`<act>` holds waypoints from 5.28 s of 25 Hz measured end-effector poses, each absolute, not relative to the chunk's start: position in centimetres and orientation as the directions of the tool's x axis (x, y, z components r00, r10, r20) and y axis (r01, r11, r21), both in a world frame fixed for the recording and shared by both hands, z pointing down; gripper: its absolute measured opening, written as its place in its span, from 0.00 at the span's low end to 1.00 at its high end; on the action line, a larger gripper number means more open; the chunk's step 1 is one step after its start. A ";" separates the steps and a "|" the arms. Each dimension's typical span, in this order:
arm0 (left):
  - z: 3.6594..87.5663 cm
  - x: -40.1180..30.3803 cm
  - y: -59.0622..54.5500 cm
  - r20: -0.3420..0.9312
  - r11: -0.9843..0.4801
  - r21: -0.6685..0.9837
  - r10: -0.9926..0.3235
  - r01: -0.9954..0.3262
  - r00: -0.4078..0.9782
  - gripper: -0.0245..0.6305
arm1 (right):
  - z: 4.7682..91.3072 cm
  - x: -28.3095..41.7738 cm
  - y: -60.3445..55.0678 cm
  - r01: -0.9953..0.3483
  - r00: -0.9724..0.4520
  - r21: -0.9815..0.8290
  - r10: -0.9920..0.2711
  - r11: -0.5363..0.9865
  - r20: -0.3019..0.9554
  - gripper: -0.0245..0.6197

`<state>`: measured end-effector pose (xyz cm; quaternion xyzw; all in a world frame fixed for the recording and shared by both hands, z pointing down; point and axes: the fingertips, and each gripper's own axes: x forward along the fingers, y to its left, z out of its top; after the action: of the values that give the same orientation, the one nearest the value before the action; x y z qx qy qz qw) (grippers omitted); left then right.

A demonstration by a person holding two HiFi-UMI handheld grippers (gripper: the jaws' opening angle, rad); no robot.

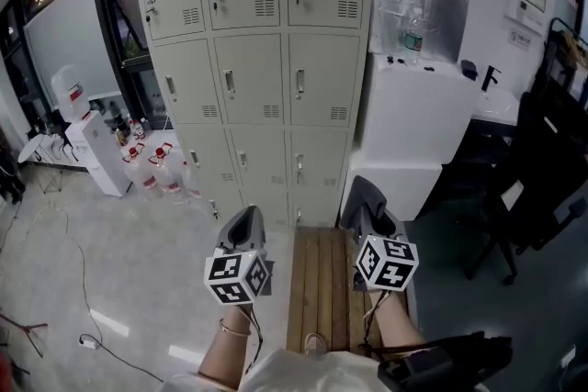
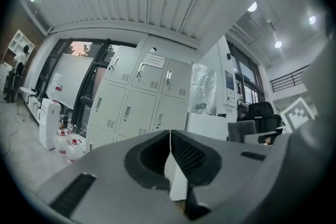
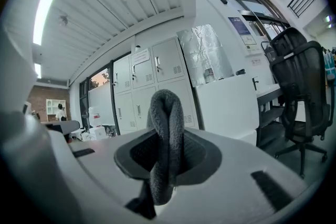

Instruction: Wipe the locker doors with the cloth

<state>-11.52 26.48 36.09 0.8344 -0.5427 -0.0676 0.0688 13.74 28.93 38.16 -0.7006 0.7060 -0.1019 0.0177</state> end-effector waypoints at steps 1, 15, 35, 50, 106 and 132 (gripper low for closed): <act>36.1 -11.1 25.1 -0.037 -0.395 0.190 -0.918 -0.899 0.396 0.05 | 38.1 14.3 27.5 -0.986 -0.024 -0.168 -0.993 0.003 0.120 0.14; 36.9 -6.0 10.2 0.009 -0.336 0.183 -0.939 -0.924 0.343 0.05 | 38.6 20.8 11.0 -0.977 -0.057 -0.213 -0.990 0.029 0.129 0.14; 34.0 -3.1 -13.9 -0.076 -0.407 0.188 -0.913 -0.894 0.400 0.05 | 35.3 22.2 -11.1 -0.985 -0.036 -0.171 -0.998 0.027 0.050 0.14; 36.4 -0.4 -24.2 -0.030 -0.402 0.226 -0.913 -0.887 0.407 0.05 | 35.4 23.3 -19.4 -0.989 -0.036 -0.143 -0.998 0.029 0.042 0.14; 33.3 -33.1 -26.4 -0.043 0.006 0.098 -0.999 -0.995 -0.010 0.05 | 24.2 -19.7 -35.1 -0.833 -0.536 -0.044 -0.825 0.551 -0.179 0.15; 33.5 -30.3 -27.3 -0.055 -0.062 0.116 -0.997 -0.991 0.055 0.05 | 24.1 -16.0 -35.9 -0.889 -0.442 -0.064 -0.886 0.454 -0.143 0.15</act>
<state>-30.33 -27.27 33.46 0.7261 -0.6846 -0.0601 0.0235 -16.03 -35.93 24.06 -0.5226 0.8489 0.0104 0.0779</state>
